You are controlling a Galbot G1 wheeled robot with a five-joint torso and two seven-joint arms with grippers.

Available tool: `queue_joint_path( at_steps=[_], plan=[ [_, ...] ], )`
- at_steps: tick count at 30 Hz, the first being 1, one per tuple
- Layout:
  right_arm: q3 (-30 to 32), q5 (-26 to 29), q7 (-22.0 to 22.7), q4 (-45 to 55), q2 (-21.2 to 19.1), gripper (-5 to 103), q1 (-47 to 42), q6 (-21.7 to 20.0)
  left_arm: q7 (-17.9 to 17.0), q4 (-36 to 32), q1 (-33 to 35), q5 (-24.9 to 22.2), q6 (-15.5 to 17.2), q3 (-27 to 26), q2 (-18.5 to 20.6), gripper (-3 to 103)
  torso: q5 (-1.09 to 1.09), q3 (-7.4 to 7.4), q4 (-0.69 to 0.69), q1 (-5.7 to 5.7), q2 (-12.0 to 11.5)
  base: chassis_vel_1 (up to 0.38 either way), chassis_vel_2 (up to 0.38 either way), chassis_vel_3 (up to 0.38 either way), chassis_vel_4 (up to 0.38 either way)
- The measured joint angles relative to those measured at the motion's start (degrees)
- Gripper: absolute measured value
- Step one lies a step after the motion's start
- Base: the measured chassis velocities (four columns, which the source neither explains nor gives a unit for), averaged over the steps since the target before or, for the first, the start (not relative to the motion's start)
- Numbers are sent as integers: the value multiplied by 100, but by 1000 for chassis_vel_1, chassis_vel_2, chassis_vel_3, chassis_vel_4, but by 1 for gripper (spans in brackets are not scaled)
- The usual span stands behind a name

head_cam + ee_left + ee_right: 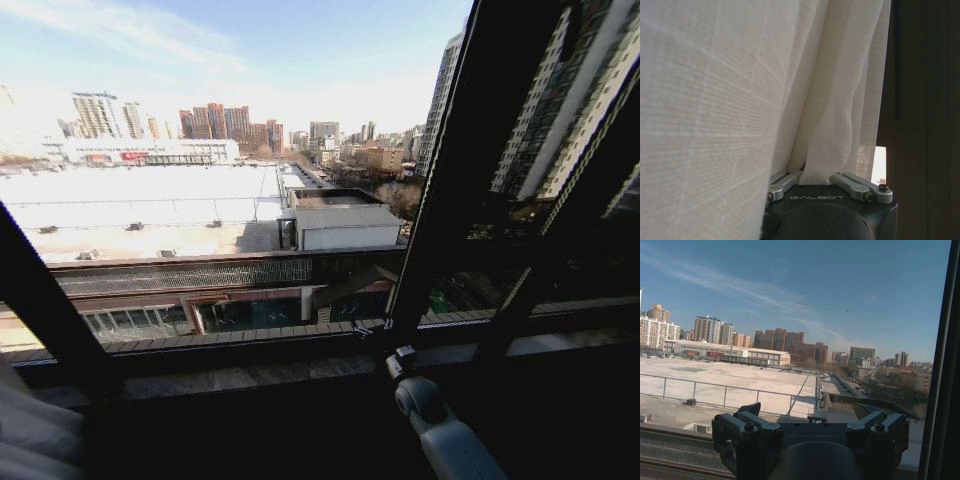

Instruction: Open the curtains by pulling them apart, changing their state from closed to fully open.

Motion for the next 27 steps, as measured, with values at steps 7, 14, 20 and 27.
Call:
queue_joint_path(
  at_steps=[7, 14, 20, 27],
  plan=[
    [0, 0, 0, 0, 0, 100, 0, 0, -78, -141, -81, 85, 55, 135, -147, 0, 1, 0, -2, 0, -1, 0, 0, 0, 0],
    [0, 0, 0, 0, 0, 100, 0, 0, -99, -132, -185, 123, 111, 314, -201, -3, 1, 0, 0, 0, 0, 0, 0, 0, 0],
    [0, 0, 0, 0, 0, 100, 0, 0, -159, -640, -125, 91, 499, 417, -406, 17, 3, 0, -2, 0, -1, 0, 0, 0, 0],
    [0, 0, 0, 0, 0, 100, 0, 0, -214, -1299, 130, 750, 422, 575, -863, 39, 2, 0, 0, 0, 0, 0, 0, 0, 0]
  ],
)
